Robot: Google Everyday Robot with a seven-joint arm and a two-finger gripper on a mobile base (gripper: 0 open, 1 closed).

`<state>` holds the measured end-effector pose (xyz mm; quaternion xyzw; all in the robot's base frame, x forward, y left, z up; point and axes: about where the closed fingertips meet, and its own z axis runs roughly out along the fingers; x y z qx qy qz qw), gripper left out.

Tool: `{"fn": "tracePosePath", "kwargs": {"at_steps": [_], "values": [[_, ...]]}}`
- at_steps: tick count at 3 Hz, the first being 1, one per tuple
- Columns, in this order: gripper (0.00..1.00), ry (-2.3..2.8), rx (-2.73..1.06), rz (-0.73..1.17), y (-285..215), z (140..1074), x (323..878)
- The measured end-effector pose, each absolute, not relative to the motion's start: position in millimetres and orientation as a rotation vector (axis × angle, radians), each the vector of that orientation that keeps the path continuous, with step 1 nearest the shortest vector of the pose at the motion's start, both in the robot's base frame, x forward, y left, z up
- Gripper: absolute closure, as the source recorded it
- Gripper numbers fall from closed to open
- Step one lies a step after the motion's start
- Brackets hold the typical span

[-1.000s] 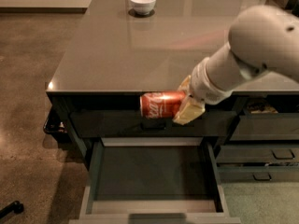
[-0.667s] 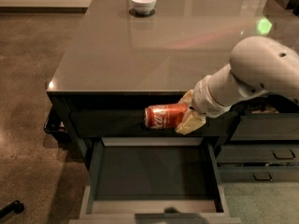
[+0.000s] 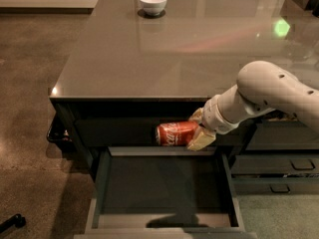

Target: Place coke can into middle drawer

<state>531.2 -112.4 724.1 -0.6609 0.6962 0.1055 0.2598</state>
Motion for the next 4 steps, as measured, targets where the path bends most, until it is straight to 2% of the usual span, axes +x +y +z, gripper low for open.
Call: {"fn": "tracePosePath", "kwargs": {"at_steps": [1,2,4], "values": [[1.00,1.907,-1.767,0.317,-109.0,705.6,526.9],[1.00,1.948,-1.744,0.422,-87.3,631.2,510.8],[1.00,2.082,-1.640,0.422,-52.9,502.4,495.2]]}}
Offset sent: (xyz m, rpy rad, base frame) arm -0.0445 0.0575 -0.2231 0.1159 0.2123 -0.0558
